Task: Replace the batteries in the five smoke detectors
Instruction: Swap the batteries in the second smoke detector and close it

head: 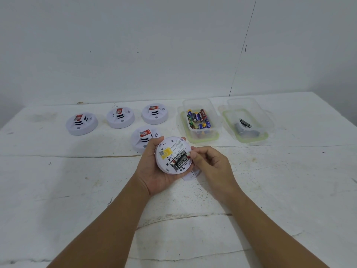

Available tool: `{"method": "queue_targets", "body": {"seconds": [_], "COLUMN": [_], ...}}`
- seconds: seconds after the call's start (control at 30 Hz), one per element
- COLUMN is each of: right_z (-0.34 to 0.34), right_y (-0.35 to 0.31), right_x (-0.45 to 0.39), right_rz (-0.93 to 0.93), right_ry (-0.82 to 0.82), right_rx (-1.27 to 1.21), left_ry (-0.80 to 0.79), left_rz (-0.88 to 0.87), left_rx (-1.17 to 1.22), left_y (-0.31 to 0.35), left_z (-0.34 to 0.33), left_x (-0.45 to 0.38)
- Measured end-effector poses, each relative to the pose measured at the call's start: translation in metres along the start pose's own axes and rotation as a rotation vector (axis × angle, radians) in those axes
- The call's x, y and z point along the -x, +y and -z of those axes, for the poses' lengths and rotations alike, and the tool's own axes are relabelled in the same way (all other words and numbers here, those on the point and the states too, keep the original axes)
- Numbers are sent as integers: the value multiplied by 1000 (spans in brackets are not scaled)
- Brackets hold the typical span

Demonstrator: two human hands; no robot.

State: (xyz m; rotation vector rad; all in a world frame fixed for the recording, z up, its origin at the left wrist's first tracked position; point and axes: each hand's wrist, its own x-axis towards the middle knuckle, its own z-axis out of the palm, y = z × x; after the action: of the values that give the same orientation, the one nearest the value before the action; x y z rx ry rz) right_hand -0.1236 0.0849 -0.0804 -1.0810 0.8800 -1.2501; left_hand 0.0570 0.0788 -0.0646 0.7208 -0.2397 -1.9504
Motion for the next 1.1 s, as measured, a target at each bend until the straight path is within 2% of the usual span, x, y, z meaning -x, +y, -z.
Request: {"method": "queue_targets", "body": {"seconds": [0.17,0.57,1.1], "right_z": [2,4,6], "right_y": [-1,7,1], "right_x": [1,-3,-2], "right_rz": [31,-29,-19], "right_ry": [-34,-89,-28], "right_rx": [50,-115,20], "left_ry": [6,8,20], "left_rz": [-9,-30,-16], "left_rx": [-10,-21,-1], "left_y": [0,0,-1], "left_z": [0,1,1], "left_x": [1,0,-1]}}
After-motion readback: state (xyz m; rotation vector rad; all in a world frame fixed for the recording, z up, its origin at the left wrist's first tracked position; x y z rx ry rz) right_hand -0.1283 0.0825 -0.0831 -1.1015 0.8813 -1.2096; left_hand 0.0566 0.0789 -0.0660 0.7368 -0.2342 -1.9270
